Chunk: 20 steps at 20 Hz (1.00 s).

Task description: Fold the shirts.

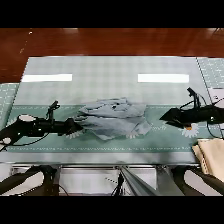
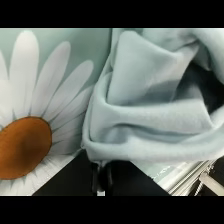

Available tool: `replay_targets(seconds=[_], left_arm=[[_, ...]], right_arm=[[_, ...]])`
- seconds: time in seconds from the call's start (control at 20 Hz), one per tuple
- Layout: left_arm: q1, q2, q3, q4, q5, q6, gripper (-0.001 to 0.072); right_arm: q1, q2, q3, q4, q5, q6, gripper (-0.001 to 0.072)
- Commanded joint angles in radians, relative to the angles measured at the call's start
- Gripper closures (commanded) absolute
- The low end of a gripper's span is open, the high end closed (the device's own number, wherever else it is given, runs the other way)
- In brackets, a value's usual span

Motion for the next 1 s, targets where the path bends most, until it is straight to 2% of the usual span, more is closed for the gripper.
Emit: replay_targets(seconds=[0.0, 0.2, 0.35, 0.45, 0.5, 0.6, 0.7, 0.85, 0.95], left_arm=[[-0.001, -0.001, 0.001, -0.002, -0.008, 0.008, 0.0677], [-0.001, -0.001, 0.001, -0.003, -0.008, 0.033, 0.0677], [-0.001, -0.001, 0.001, -0.003, -0.008, 0.033, 0.0677], [-0.001, -0.001, 0.001, -0.003, -0.008, 0.033, 0.0677], [-0.001, -0.001, 0.001, -0.003, -0.008, 0.033, 0.0677], [0.000, -0.001, 0.004, -0.003, -0.007, 0.033, 0.0677], [0.000, 0.000, 0.020, -0.003, -0.010, 0.033, 0.0677], [0.004, 0.016, 0.099, -0.003, -0.063, 0.033, 0.0678], [0.020, 0.061, 0.199, -0.003, -0.152, 0.029, 0.0678]], right_arm=[[0.001, 0.000, -0.119, 0.089, -0.031, -0.021, 0.0173], [0.025, 0.000, -0.189, 0.118, -0.118, -0.018, 0.0180], [0.185, 0.000, -0.197, 0.178, -0.227, -0.006, 0.0180], [0.297, 0.000, -0.197, 0.196, -0.340, 0.052, 0.0180], [0.344, 0.000, -0.197, 0.198, -0.390, 0.101, 0.0219], [0.420, 0.000, -0.196, 0.227, -0.452, 0.135, 0.0418], [0.443, 0.002, -0.186, 0.256, -0.460, 0.133, 0.0662], [0.414, 0.052, -0.111, 0.245, -0.391, 0.098, 0.0676], [0.373, 0.137, -0.016, 0.236, -0.331, 0.061, 0.0676]])
